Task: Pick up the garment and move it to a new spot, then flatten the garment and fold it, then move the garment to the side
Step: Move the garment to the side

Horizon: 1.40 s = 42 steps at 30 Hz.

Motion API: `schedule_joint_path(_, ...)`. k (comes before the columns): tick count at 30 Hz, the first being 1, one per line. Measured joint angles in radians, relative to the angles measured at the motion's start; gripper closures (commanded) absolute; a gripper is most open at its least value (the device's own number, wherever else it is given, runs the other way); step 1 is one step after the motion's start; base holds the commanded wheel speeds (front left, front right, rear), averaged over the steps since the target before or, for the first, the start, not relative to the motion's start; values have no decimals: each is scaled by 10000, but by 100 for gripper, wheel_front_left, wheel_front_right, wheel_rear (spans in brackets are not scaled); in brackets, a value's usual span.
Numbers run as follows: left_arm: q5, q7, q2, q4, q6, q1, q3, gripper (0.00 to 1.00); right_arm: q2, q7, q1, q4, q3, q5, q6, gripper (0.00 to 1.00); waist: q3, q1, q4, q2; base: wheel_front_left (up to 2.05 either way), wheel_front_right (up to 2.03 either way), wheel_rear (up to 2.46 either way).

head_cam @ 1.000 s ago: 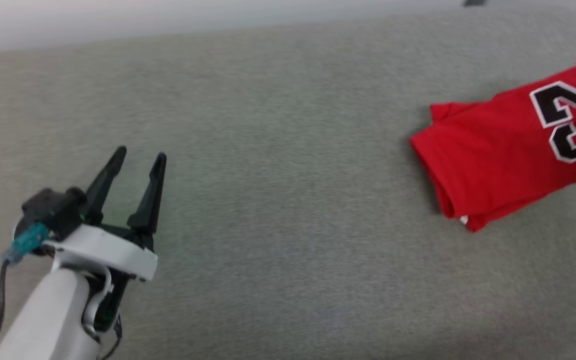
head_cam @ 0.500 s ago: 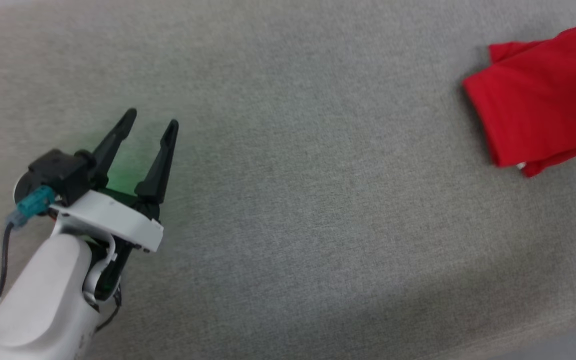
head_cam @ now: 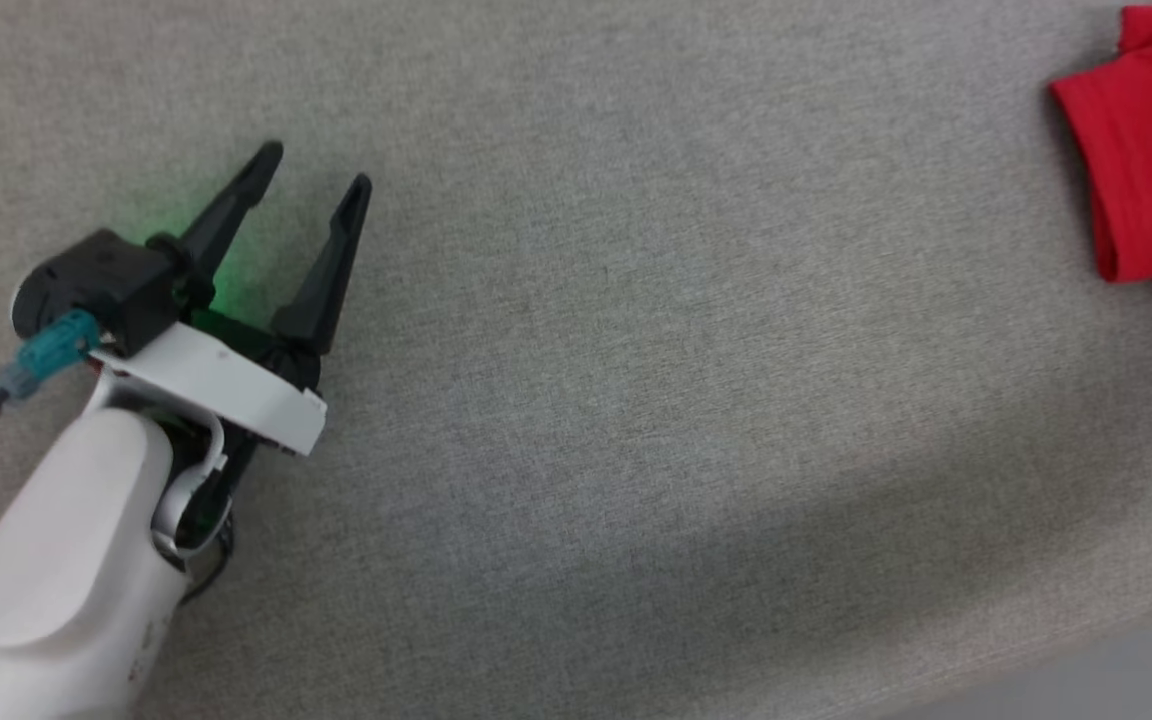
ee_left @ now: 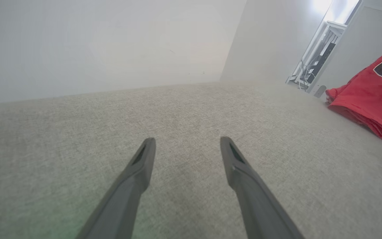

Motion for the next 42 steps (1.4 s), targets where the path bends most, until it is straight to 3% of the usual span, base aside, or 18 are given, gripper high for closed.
schedule_joint_path(13,-167,-25,-50,-148,-40,-444,-314,0,1091,-510,-291,2046,-805,-92,0,100,452,0,349,0,0,0,0)
schedule_joint_path(14,-169,-33,-71,-136,-40,-470,-330,0,1126,-566,-296,2111,-863,-125,0,93,457,0,386,0,0,0,0)
schedule_joint_path(15,-184,-44,-88,-130,-40,-480,-341,0,1135,-600,-315,2182,-938,-165,0,80,457,0,424,0,0,0,0)
schedule_joint_path(16,-196,-52,-94,-123,-42,-482,-341,0,1135,-642,-331,2236,-995,-201,0,61,452,0,460,0,0,0,0)
schedule_joint_path(17,-196,-84,-100,-109,-42,-483,-339,0,1135,-723,-343,2276,-1085,-209,0,29,442,0,492,0,0,0,0)
schedule_joint_path(19,-213,-105,-96,-40,-42,-481,-324,0,1129,-803,-381,2341,-1175,-274,0,1,400,0,548,0,0,0,0)
schedule_joint_path(33,-401,-347,-144,548,-35,168,-123,0,1037,-1170,-525,2500,-1534,-815,0,0,-411,0,911,0,0,0,0)
schedule_joint_path(42,-435,-407,-362,644,54,1013,222,0,1546,-1793,-115,2483,-1530,-853,0,0,-1270,0,1308,0,0,0,0)
